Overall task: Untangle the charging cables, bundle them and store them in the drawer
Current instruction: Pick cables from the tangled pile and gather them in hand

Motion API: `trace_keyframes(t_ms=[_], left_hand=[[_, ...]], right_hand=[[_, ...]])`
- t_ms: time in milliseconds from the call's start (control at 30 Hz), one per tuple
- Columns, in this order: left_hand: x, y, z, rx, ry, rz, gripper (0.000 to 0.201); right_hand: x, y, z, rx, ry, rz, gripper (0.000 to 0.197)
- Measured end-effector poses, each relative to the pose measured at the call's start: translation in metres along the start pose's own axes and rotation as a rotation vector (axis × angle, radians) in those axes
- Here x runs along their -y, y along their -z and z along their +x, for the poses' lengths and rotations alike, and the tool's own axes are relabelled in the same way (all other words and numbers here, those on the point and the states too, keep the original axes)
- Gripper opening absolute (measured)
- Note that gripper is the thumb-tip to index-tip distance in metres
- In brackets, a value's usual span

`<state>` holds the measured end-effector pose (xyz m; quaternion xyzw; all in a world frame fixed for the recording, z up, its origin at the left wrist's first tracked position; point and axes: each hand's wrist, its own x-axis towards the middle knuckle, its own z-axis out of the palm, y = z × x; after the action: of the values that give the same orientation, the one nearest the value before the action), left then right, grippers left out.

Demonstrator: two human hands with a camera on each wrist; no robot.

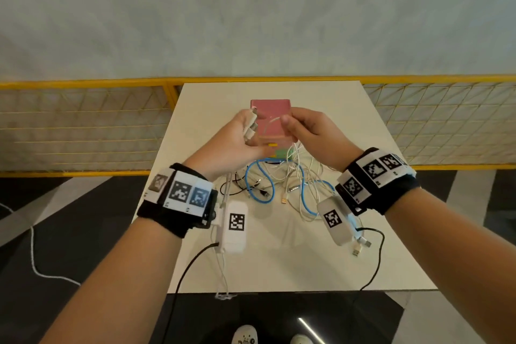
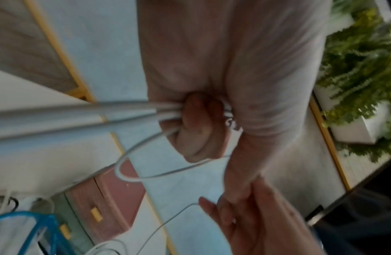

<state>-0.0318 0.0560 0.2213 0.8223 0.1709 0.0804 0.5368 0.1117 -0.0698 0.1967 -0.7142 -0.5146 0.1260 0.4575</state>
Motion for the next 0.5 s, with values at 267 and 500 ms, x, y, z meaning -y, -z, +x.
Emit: trace_keyframes(t_ms=[267,500], left_hand=[[0.003,0.01,0.002,-0.238,-0.221,-0.187,0.028],[-0.004,-0.012,0.004,-0.134,-0.123,-0.152,0.037]], right_hand=[[-0.008,0.002,-0.008,0.019,-0.025,-0.071,0.031],[0.006,-0.004,-0.009,0.067,0.001,-0.045,0.03]])
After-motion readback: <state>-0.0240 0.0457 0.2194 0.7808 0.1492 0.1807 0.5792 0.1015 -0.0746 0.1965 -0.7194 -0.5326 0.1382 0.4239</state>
